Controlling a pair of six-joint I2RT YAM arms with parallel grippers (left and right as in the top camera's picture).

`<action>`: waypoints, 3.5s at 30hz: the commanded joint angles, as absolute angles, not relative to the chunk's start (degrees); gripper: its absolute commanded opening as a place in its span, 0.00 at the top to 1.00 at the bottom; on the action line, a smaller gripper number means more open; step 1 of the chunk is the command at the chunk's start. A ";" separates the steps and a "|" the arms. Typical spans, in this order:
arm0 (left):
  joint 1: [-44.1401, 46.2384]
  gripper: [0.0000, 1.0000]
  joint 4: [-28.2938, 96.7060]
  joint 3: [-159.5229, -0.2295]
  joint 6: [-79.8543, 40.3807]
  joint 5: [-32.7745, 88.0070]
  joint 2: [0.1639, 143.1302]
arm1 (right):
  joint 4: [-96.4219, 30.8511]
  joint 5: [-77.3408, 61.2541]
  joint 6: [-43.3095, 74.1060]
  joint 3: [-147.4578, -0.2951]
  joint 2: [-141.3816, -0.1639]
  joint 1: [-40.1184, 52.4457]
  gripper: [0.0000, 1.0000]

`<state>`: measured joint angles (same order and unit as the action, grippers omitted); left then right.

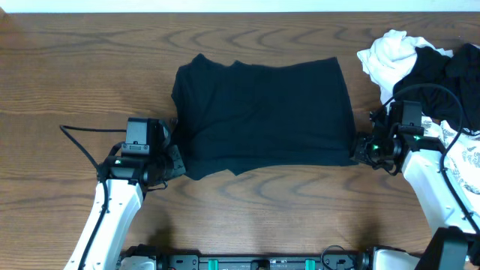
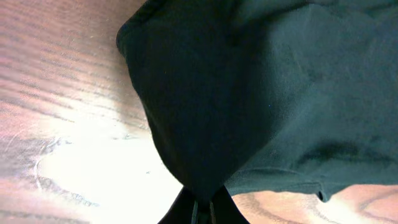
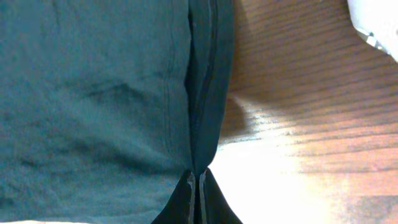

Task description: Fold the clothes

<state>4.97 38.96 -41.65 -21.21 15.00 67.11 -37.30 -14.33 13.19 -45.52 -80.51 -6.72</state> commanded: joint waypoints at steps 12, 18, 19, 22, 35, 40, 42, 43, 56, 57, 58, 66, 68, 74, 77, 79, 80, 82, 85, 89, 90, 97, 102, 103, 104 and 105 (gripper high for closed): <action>4.78 0.94 42.13 -41.36 -22.94 13.78 62.65 | -43.27 -13.54 13.32 -45.32 -72.49 -6.35 0.99; 4.78 0.94 43.51 -41.36 -23.27 12.36 58.98 | -46.65 -13.52 14.20 -45.32 -70.72 -6.35 0.99; 4.78 0.94 43.79 -41.36 -23.27 12.36 58.30 | -47.24 -13.52 14.50 -45.32 -70.35 -6.35 0.99; 4.78 0.94 44.60 -41.36 -23.59 12.34 56.95 | -48.38 -13.54 14.81 -45.32 -69.47 -6.35 0.99; 4.78 0.94 43.22 -41.36 -26.44 9.63 55.72 | -49.08 -13.43 15.86 -45.32 -66.70 -6.35 0.99; 4.78 0.94 44.99 -41.36 -27.38 9.67 55.72 | -49.01 -13.41 15.84 -45.32 -66.70 -6.35 0.99; 4.80 0.81 47.20 -41.36 -28.80 9.85 55.79 | -49.01 -13.41 15.86 -45.32 -66.70 -6.35 0.99; 4.80 0.71 48.25 -41.34 -29.32 9.85 55.86 | -48.99 -13.41 15.86 -45.32 -66.70 -6.35 0.99; 4.80 0.44 51.68 -41.34 -29.26 12.97 68.58 | -48.80 -13.50 15.86 -45.32 -66.70 -6.35 0.99; 4.80 0.44 51.51 -41.34 -29.28 13.78 70.39 | -48.73 -13.50 15.86 -45.32 -66.70 -6.35 0.99; 4.80 0.44 51.29 -41.34 -29.28 14.46 72.10 | -48.62 -13.50 15.86 -45.32 -66.70 -6.35 0.99; 4.80 0.44 47.22 -41.34 -28.77 16.12 82.37 | -48.60 -13.50 15.86 -45.32 -66.70 -6.35 0.99; 4.80 0.44 46.39 -41.34 -28.77 16.12 84.16 | -48.62 -13.50 15.86 -45.32 -66.70 -6.35 0.99; 4.80 0.43 43.53 -41.34 -27.66 18.74 88.51 | -48.60 -13.50 15.86 -45.32 -66.70 -6.35 0.99; 4.84 0.44 41.69 -41.34 -26.81 20.43 89.89 | -48.56 -13.50 15.84 -45.32 -66.70 -6.35 0.99; 4.84 0.44 41.43 -41.34 -26.83 20.36 90.43 | -48.56 -13.50 15.86 -45.32 -66.70 -6.35 0.99; 4.84 0.45 41.45 -41.34 -26.83 20.36 90.56 | -48.56 -13.50 15.84 -45.32 -66.70 -6.35 0.99; 4.84 0.57 41.56 -41.34 -26.76 20.36 90.56 | -48.58 -13.50 15.84 -45.32 -66.70 -6.35 0.99; 4.84 0.90 41.71 -41.34 -25.93 20.38 90.56 | -48.42 -13.50 15.84 -45.32 -66.70 -6.35 0.99; 4.84 0.94 41.89 -41.34 -25.74 20.36 90.56 | -48.45 -13.50 15.86 -45.32 -66.70 -6.35 0.99; 4.84 0.94 41.89 -41.34 -25.74 20.36 90.56 | -48.45 -13.52 15.84 -45.32 -66.70 -6.35 0.99; 4.82 0.94 41.87 -41.36 -24.86 20.34 88.77 | -48.40 -13.50 15.84 -45.32 -66.70 -6.35 0.99; 4.82 0.94 41.95 -41.36 -24.69 20.34 83.20 | -48.40 -13.50 15.84 -45.32 -66.70 -6.35 0.99; 4.82 0.94 42.00 -41.36 -24.69 20.34 82.00 | -48.40 -13.50 15.86 -45.32 -66.70 -6.35 0.99; 4.82 0.94 42.11 -41.36 -24.69 20.34 80.29 | -48.40 -13.50 15.84 -45.32 -66.70 -6.35 0.99; 4.78 0.94 42.13 -41.36 -24.69 20.34 79.29 | -48.40 -13.52 15.86 -45.32 -66.70 -6.35 0.99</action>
